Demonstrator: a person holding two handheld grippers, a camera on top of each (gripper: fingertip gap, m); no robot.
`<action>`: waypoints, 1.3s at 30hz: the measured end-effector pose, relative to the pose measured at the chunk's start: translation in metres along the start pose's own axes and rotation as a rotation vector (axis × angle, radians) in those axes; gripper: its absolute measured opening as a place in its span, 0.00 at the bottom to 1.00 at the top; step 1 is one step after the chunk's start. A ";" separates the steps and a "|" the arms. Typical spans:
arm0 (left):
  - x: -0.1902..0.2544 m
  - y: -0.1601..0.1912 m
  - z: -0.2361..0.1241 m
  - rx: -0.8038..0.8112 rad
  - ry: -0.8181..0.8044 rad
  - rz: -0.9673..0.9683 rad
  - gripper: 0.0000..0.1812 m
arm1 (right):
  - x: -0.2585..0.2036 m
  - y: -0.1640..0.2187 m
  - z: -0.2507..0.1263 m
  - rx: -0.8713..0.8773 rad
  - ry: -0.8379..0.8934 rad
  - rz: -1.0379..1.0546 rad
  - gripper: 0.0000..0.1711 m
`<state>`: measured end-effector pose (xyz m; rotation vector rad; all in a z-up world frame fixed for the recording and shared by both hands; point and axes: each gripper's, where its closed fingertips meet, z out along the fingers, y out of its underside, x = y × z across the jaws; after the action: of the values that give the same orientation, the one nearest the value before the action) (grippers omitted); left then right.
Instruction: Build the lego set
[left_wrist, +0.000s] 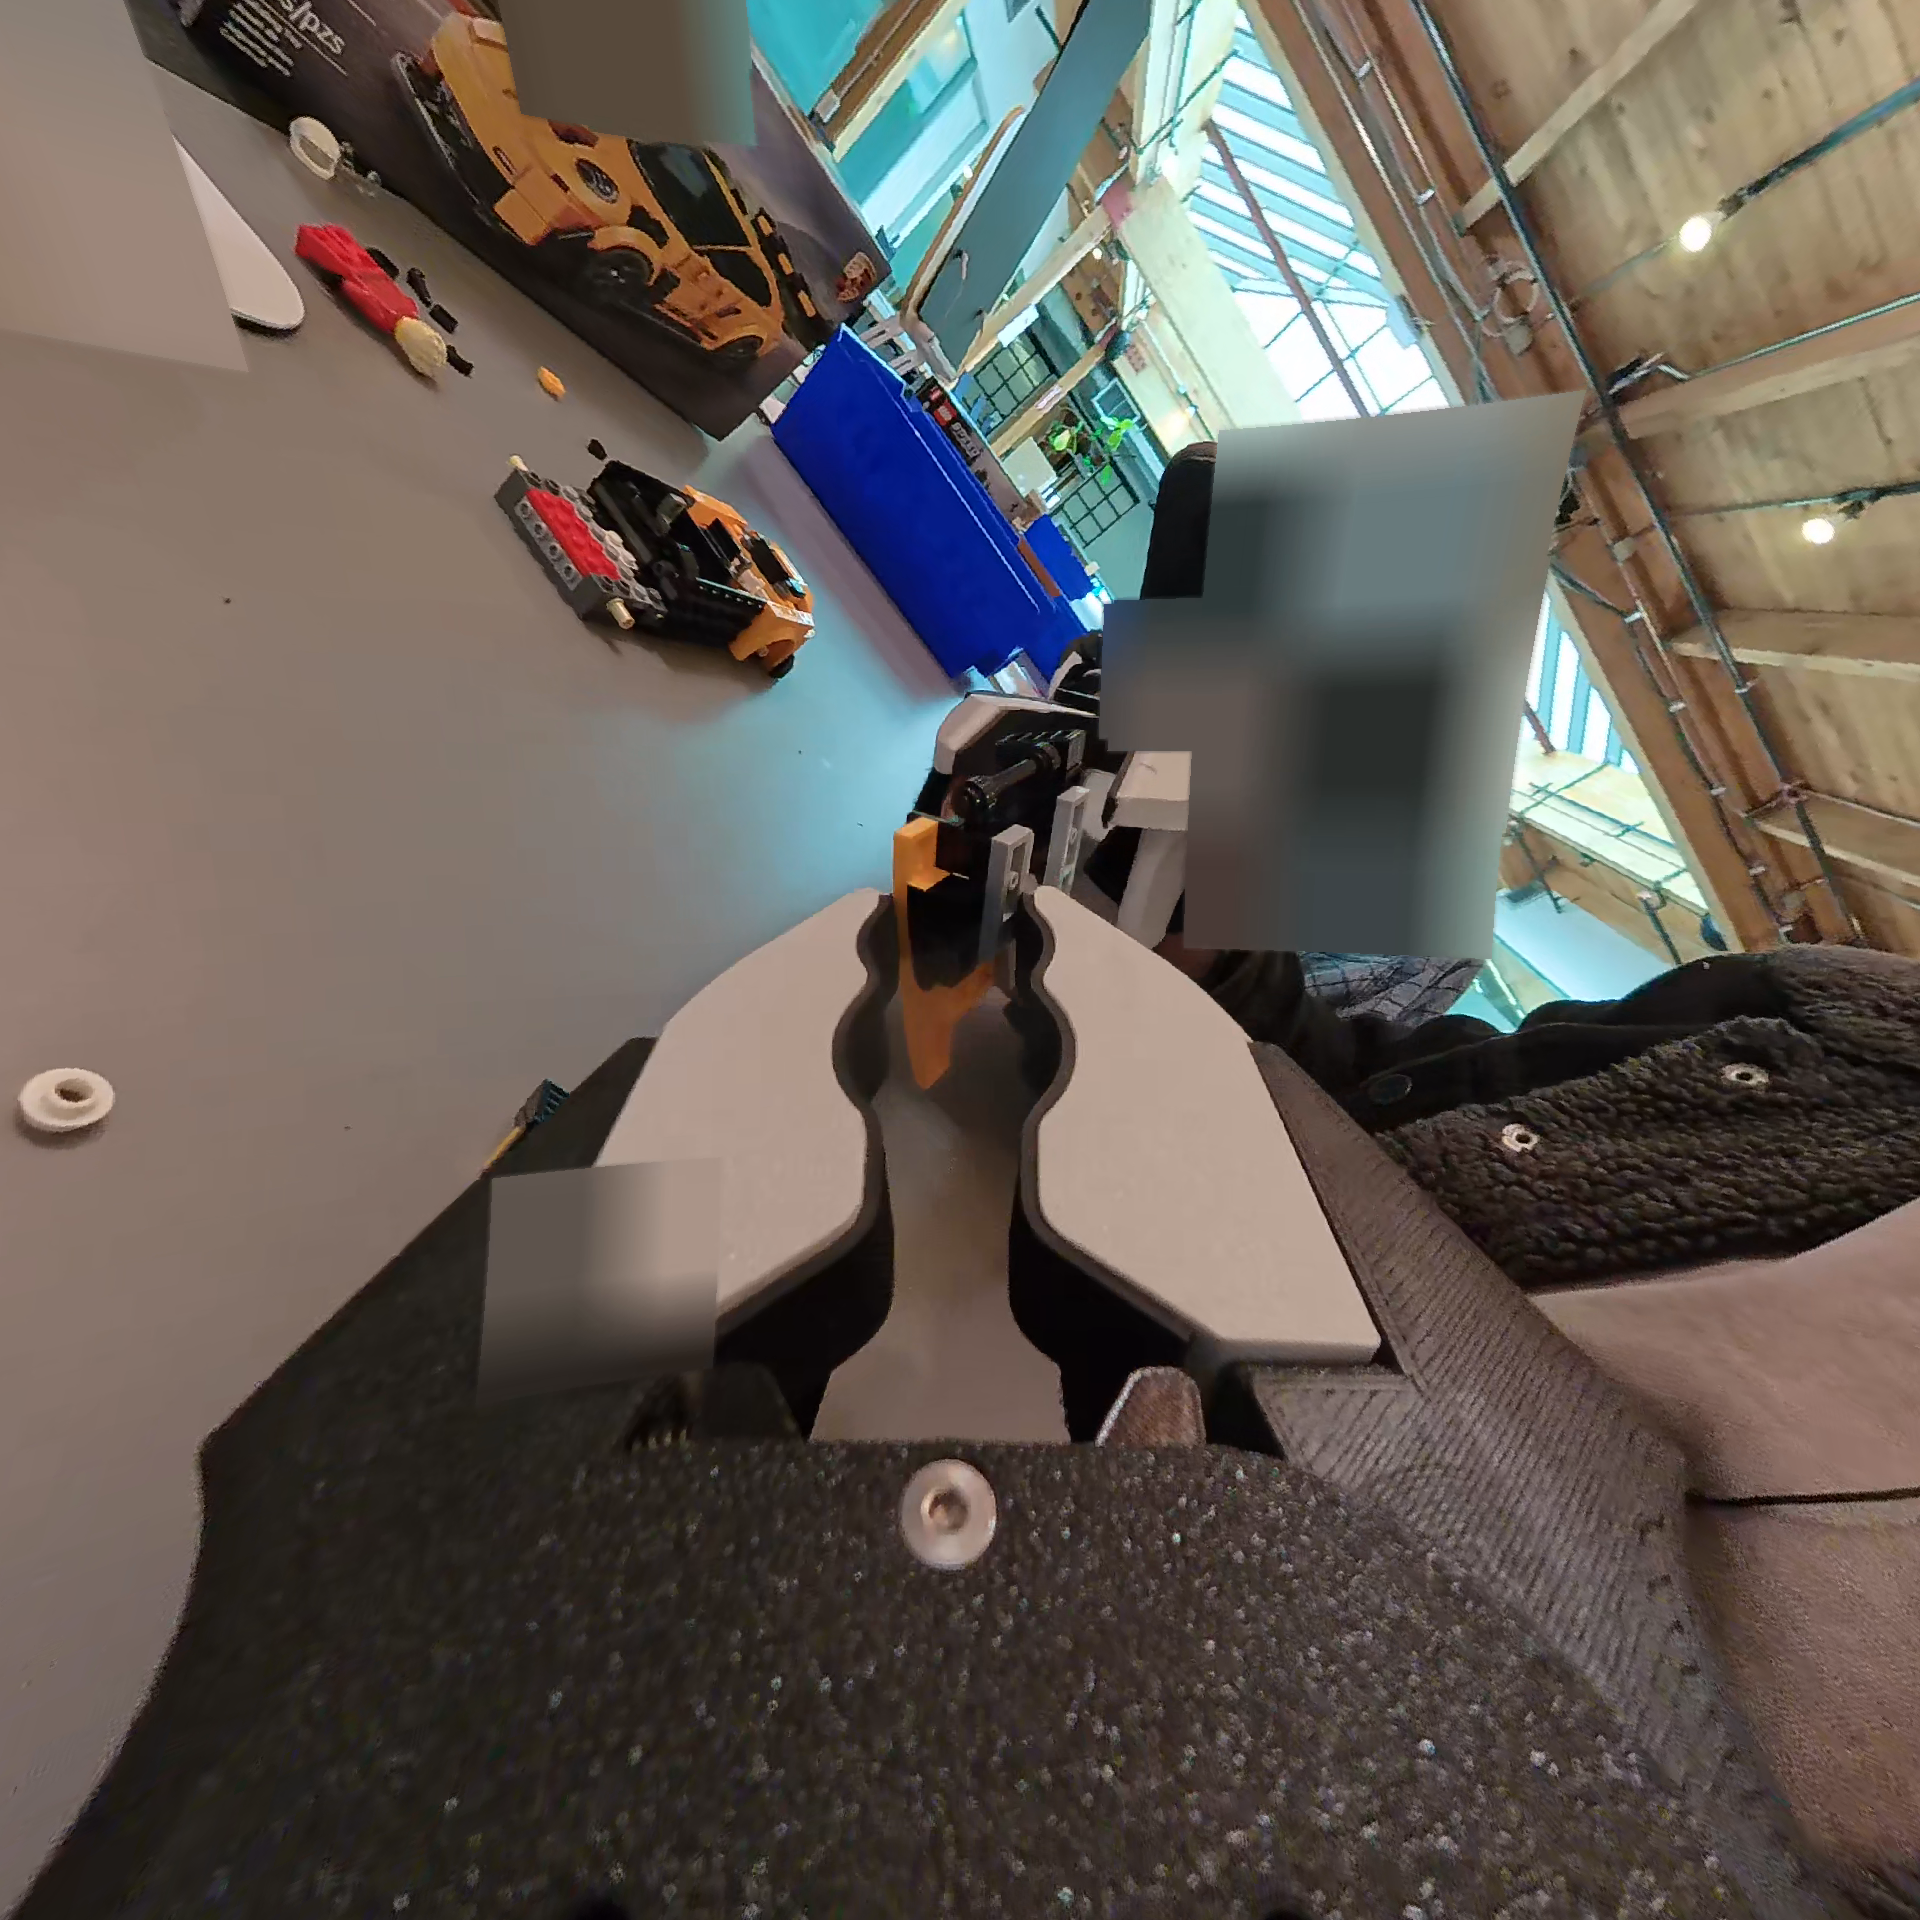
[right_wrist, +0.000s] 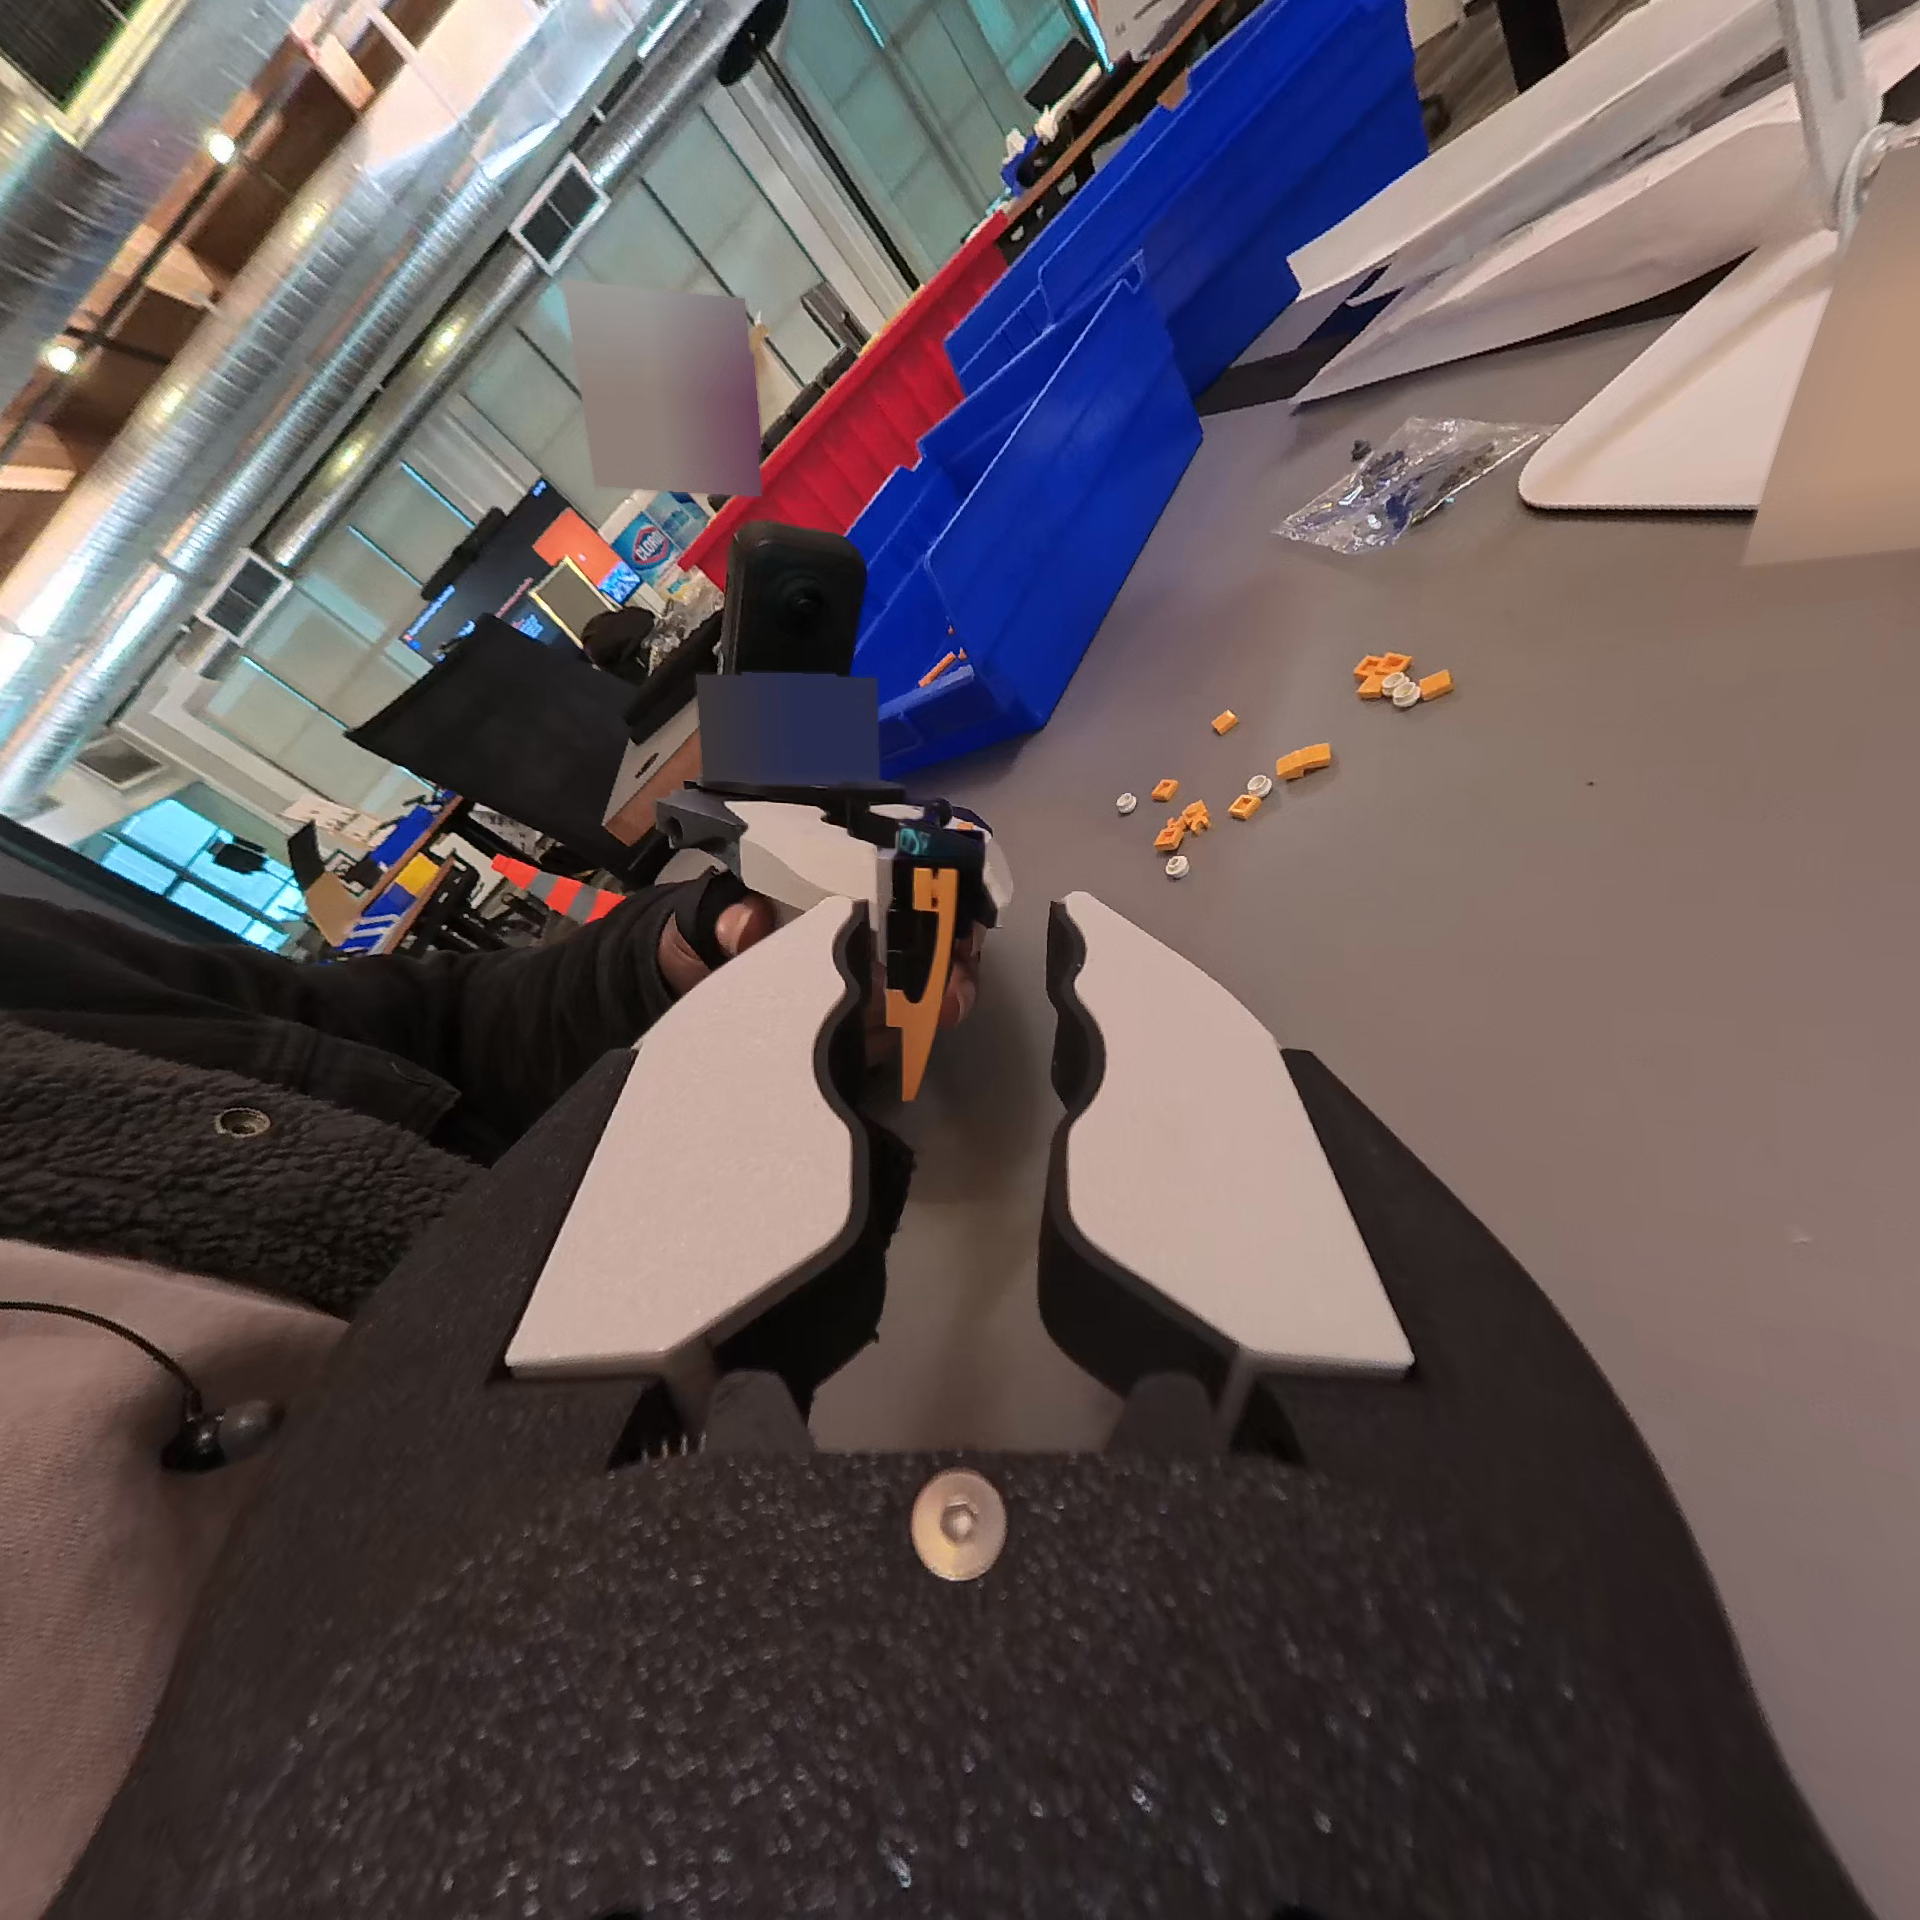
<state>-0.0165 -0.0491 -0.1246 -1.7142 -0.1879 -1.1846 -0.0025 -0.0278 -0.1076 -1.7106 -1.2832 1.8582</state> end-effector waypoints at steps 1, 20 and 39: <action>-0.001 0.000 0.000 -0.002 -0.005 0.004 0.12 | 0.000 0.000 0.000 0.003 0.002 -0.001 0.19; -0.011 0.005 0.002 -0.019 -0.054 0.006 0.12 | 0.008 -0.001 -0.003 0.016 0.039 0.001 0.16; -0.008 0.004 0.002 -0.008 0.000 -0.066 0.12 | 0.008 0.001 -0.002 0.008 0.036 -0.001 0.15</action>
<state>-0.0170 -0.0467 -0.1330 -1.7265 -0.2420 -1.2345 -0.0025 -0.0214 -0.1131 -1.7310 -1.2605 1.8207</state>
